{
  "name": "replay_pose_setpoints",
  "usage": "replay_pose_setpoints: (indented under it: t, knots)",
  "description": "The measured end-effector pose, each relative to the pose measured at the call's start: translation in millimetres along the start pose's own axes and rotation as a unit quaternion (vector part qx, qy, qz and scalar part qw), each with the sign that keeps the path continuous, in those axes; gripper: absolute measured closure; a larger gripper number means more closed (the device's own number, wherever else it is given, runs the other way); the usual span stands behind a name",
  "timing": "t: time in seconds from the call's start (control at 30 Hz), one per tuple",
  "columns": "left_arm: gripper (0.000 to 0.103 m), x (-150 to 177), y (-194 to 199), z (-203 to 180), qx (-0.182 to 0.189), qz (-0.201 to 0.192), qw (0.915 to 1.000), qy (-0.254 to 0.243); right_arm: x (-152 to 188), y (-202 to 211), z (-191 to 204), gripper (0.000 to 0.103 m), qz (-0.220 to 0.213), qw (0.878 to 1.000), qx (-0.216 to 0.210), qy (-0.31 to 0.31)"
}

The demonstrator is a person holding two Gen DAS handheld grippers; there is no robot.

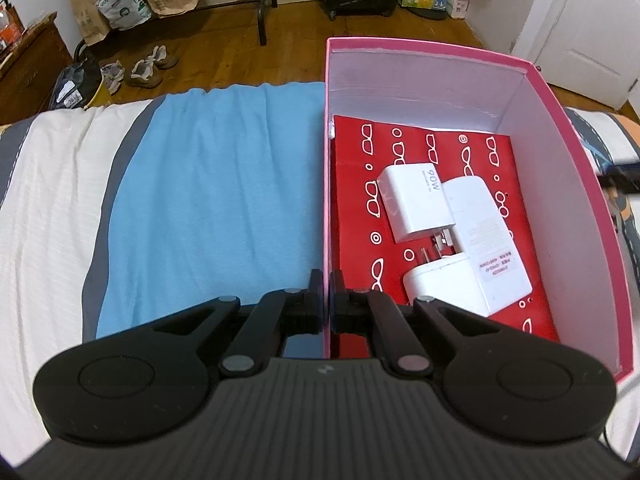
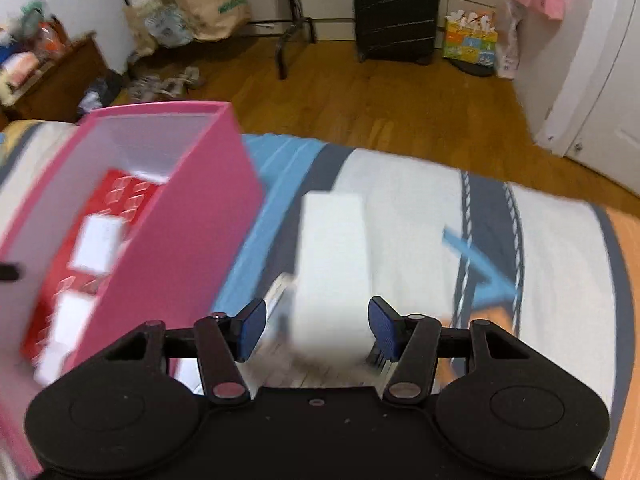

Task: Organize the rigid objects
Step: 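Move the right gripper to the long white block and grasp it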

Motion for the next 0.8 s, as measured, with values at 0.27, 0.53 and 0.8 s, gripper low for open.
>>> replay_pose_setpoints:
  t: [0.27, 0.53, 0.8]
  knots:
    - [0.101, 2, -4, -1, -0.003, 0.02, 0.9997, -0.011, -28, -65, -14, 0.041, 0.08, 0.997, 0.006, -0.017]
    - [0.1, 3, -11, -1, 0.003, 0.049, 0.9987, -0.017, -26, -65, -7, 0.045, 0.076, 0.997, 0.021, -0.02]
    - [0.1, 4, -9, 1, 0.006, 0.049, 0.9987, -0.012, -8, -9, -11, 0.045, -0.01, 0.998, 0.035, -0.048]
Point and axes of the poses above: each gripper's, at about its wrist camera, not at the fingertips, and y roughly against the way its jaws point, z to its left, x to its underside, the point moved 6 cm from there along -y, roughly the way its jaws point, and after that the axes turned 10 degrees about y, right-handed, at the moved point
